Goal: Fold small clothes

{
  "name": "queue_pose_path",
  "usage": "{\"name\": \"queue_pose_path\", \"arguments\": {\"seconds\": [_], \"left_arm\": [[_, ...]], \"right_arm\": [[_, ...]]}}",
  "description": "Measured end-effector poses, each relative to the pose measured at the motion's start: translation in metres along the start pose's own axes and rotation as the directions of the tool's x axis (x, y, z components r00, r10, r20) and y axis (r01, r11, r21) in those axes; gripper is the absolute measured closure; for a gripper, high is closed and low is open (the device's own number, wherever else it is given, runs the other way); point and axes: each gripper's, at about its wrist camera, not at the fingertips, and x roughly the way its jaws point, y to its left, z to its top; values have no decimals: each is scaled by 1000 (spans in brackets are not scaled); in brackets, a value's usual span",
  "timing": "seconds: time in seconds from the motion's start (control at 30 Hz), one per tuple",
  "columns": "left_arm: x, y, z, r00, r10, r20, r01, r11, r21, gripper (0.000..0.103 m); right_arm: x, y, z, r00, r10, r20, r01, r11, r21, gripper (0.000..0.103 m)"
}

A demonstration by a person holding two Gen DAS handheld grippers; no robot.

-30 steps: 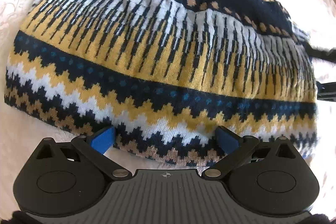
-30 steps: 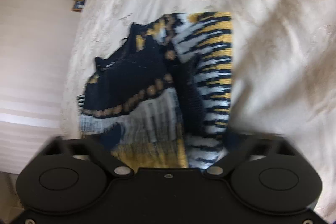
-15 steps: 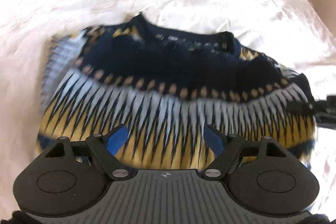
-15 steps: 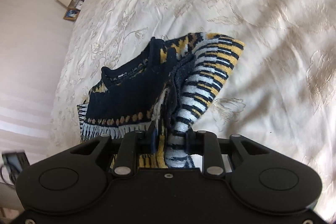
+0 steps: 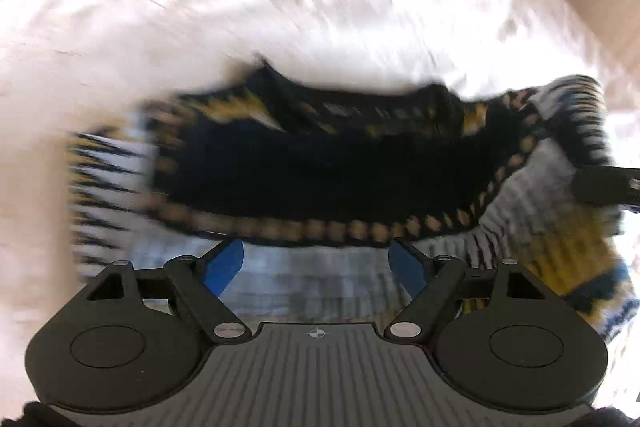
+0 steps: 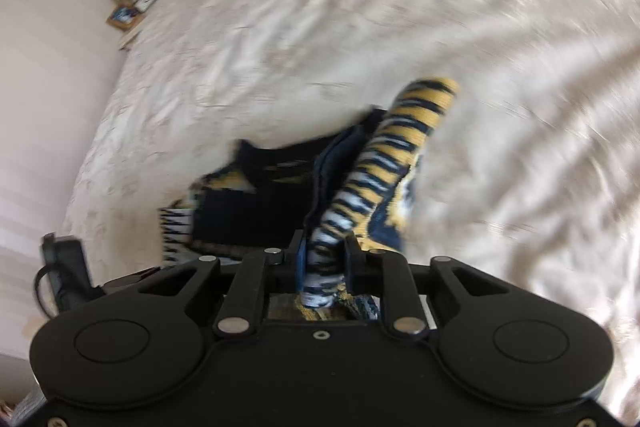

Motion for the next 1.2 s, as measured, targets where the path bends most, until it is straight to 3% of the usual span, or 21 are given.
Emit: {"name": "queue_pose_path", "arguments": {"seconds": [0.03, 0.07, 0.1, 0.17, 0.23, 0.3, 0.4, 0.43, 0.5, 0.53, 0.57, 0.73, 0.83, 0.97, 1.03, 1.2], "left_arm": [[-12, 13, -3, 1000, 0, 20, 1, 1000, -16, 24], [-23, 29, -7, 999, 3, 38, -1, 999, -41, 24], [-34, 45, -12, 999, 10, 54, -7, 998, -68, 24], [-47, 75, -20, 997, 36, 67, -28, 993, -116, 24], [-54, 102, -32, 997, 64, 54, -55, 986, -155, 24], [-58, 129, -40, 997, 69, 31, -62, 980, -188, 24], [-58, 150, -49, 998, 54, 10, -51, 971, -232, 24], [-59, 148, -47, 999, 45, 12, -41, 971, -236, 24], [-64, 143, -44, 999, 11, 36, -3, 974, -225, 24], [-64, 138, -42, 999, -10, 50, 20, 976, -217, 24], [-62, 131, -40, 998, -35, 61, 47, 977, -206, 24], [-38, 85, -14, 984, -172, 45, 177, 974, -142, 23], [-25, 57, 3, 969, -246, 31, 248, 962, -116, 23], [1, 24, 25, 944, -325, -53, 319, 943, -94, 22], [13, 12, 32, 933, -344, -102, 338, 938, -76, 22], [21, -7, 39, 938, -321, -133, 320, 947, -30, 22]], "right_arm": [[2, 16, 0, 1000, 9, 7, -8, 1000, -17, 81], [5, 31, 0, 1000, 25, 12, -25, 999, -31, 94], [11, 48, -1, 998, 56, 15, -55, 998, -41, 97], [25, 79, -3, 996, 85, 8, -84, 995, -60, 97], [48, 108, -9, 998, 63, -21, -65, 991, -118, 97], [64, 122, -16, 999, 24, -31, -28, 991, -131, 88], [75, 124, -30, 999, -27, -40, 21, 989, -144, 87], [74, 119, -35, 998, -51, -40, 45, 989, -143, 82], [68, 108, -43, 996, -82, -31, 77, 988, -134, 59], [65, 102, -48, 994, -105, -26, 101, 986, -131, 41], [60, 96, -52, 991, -136, -16, 133, 982, -137, 31], [38, 78, -73, 972, -234, 25, 234, 951, -203, 32], [29, 76, -90, 960, -274, 58, 279, 919, -280, 25], [29, 84, -118, 954, -292, 68, 293, 862, -413, 23], [37, 91, -129, 952, -296, 72, 294, 830, -474, 23], [64, 111, -151, 933, -333, 136, 342, 705, -621, 23]]}}
